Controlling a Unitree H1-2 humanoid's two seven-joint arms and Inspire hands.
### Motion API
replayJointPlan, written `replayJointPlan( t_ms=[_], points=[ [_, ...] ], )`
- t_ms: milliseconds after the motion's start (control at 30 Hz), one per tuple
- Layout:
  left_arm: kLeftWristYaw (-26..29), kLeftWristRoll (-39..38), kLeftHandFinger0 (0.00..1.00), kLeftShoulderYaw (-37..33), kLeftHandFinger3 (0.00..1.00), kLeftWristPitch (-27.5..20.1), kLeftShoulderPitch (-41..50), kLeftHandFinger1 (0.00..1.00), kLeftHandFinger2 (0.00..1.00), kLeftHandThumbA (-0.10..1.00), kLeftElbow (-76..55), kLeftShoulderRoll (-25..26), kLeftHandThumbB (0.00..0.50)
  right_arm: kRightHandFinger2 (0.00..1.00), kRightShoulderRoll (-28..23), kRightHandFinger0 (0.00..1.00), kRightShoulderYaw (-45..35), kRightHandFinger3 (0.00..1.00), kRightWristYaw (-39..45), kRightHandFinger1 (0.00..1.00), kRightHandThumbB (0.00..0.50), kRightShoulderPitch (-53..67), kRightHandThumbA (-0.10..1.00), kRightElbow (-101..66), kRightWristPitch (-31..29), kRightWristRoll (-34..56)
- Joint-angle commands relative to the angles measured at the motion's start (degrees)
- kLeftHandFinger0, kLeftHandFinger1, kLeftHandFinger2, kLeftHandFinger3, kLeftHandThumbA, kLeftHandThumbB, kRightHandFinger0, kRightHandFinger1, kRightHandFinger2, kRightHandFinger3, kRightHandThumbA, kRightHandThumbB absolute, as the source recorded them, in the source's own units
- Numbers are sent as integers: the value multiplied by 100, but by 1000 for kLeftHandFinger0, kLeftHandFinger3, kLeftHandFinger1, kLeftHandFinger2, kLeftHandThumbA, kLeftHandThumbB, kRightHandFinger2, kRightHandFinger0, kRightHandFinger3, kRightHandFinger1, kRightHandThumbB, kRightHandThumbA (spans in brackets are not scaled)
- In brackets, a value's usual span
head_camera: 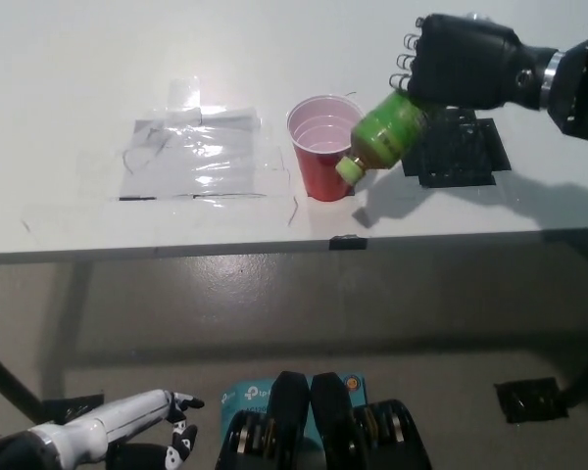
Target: The robot uses its right hand to pick up a bottle kept in the middle of the desk and tilt it into a cup kept next to it to pour water out
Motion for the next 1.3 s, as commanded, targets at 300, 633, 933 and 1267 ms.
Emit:
replayJointPlan(
  t_ms=[300, 633, 933, 1267],
  points=[
    [-6, 108, 1000, 71, 1000, 79, 96, 1000, 1000, 1000, -142, 41, 409, 0, -50, 0, -626, 281, 254, 0, 343, -448, 123, -213, 312, 116],
    [-23, 142, 1000, 24, 1000, 79, 82, 1000, 1000, 1000, -151, 75, 416, 0, -3, 0, -782, 292, 463, 0, 374, -479, 145, -1, 352, 79],
    [-90, 189, 1000, 68, 1000, 79, 80, 1000, 1000, 1000, -178, 4, 394, 26, 185, 0, -994, 296, 1232, 0, 298, -400, 96, 131, 753, 176],
    [1, 153, 1000, -53, 1000, 79, 136, 1000, 1000, 1000, -179, 41, 385, 100, 507, 0, -1347, 54, 1839, 0, 259, -140, -77, 280, 1163, 649]
  ],
)
